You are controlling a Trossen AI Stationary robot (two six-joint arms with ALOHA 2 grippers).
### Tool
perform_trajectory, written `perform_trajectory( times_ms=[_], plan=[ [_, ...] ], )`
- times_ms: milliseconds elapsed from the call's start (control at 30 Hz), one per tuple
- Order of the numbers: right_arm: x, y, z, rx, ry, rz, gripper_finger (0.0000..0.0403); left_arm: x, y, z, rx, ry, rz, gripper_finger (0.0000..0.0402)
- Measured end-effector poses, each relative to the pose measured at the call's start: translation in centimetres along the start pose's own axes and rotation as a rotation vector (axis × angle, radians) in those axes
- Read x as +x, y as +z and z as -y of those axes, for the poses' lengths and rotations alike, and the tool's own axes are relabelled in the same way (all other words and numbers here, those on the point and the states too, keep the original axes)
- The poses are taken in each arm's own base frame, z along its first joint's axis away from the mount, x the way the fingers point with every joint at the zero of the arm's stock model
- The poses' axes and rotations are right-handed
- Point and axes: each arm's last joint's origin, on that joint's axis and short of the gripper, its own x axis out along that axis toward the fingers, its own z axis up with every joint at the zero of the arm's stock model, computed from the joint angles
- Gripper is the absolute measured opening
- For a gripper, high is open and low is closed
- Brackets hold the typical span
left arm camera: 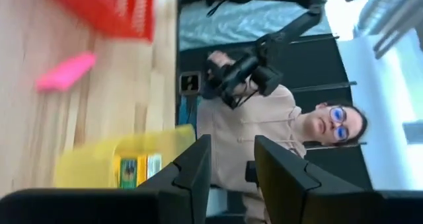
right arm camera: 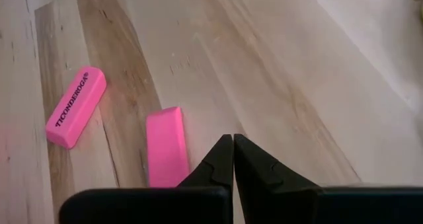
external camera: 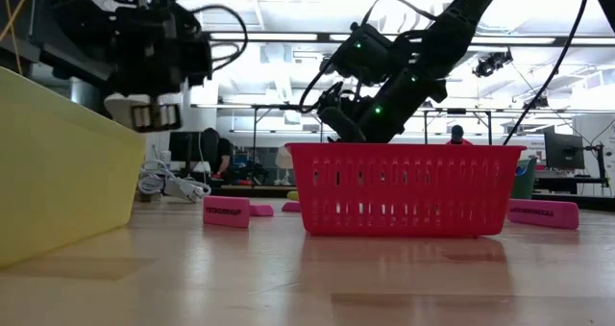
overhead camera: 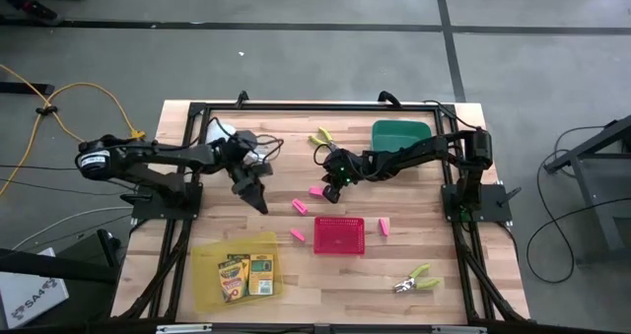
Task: Pick & Place School Supplies
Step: Put the top bright green hole punch into the green bin
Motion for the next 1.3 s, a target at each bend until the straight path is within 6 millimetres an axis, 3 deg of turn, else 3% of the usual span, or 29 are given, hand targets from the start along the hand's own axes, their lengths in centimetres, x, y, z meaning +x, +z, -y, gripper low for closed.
perform_trajectory(
  times_ms=[433, 700, 967, 1300],
  plan=[
    [0.0, 0.8, 0.3, -0.025, 0.026, 0.068, 0.0002, -0.4, 3.5, 4.6, 0.438, -0.092, 0.081, 0.0106],
    [0.0, 1.2, 0.9, -0.027, 0.02, 0.087, 0.0002, -2.5, 6.4, 7.7, 0.742, -0.056, 0.192, 0.0077],
    [-0.9, 2.6, 1.4, -0.08, 0.01, 0.174, 0.0002, -6.5, 7.4, 7.2, 0.823, 0.081, 0.341, 0.0069],
    [-5.0, 5.4, 2.8, -0.175, -0.037, 0.294, 0.0002, -10.8, 7.6, 5.8, 0.919, 0.324, 0.501, 0.0068]
  ],
)
